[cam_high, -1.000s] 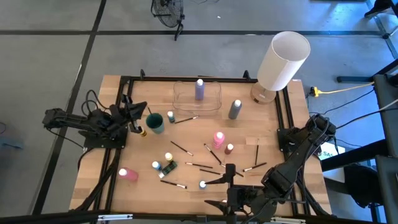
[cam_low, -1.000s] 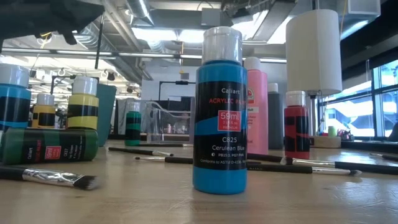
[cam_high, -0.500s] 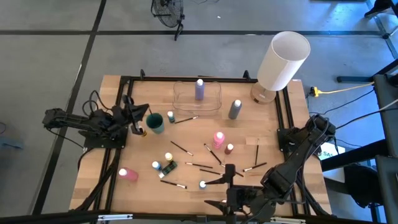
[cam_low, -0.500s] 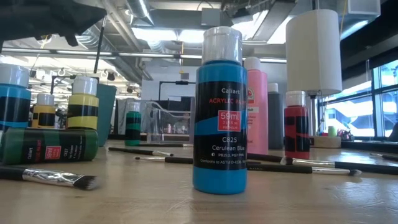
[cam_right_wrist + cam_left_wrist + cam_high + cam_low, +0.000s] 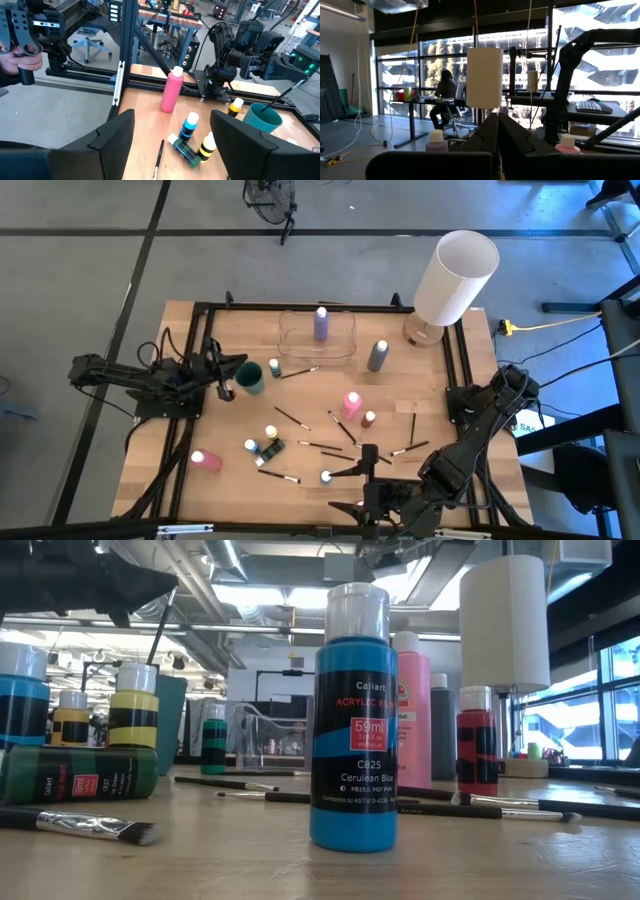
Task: Pick & Place Paint Supplies
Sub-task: Put the black paint brush into the green cup
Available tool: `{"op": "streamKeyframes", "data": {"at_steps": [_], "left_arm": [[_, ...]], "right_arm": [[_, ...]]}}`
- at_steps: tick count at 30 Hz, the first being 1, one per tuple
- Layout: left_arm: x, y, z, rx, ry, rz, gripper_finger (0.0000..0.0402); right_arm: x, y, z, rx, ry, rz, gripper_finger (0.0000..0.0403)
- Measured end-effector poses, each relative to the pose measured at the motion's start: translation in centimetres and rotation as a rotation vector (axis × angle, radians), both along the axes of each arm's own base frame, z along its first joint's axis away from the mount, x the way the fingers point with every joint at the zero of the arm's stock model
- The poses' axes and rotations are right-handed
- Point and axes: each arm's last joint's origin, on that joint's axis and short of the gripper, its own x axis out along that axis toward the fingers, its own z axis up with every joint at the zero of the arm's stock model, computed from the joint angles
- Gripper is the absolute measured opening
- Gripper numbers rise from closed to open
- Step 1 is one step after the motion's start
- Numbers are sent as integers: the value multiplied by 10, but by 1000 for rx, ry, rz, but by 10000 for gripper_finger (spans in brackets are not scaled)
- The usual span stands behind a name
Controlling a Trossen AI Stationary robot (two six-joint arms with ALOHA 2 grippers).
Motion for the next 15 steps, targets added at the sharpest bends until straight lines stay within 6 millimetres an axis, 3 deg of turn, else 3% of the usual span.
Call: {"op": "streamKeyframes", "data": {"at_steps": [15], "left_arm": [[2, 0, -8, 6, 86, 11, 3]], "right_arm": [[0, 0, 0, 1, 0, 2, 264]]}}
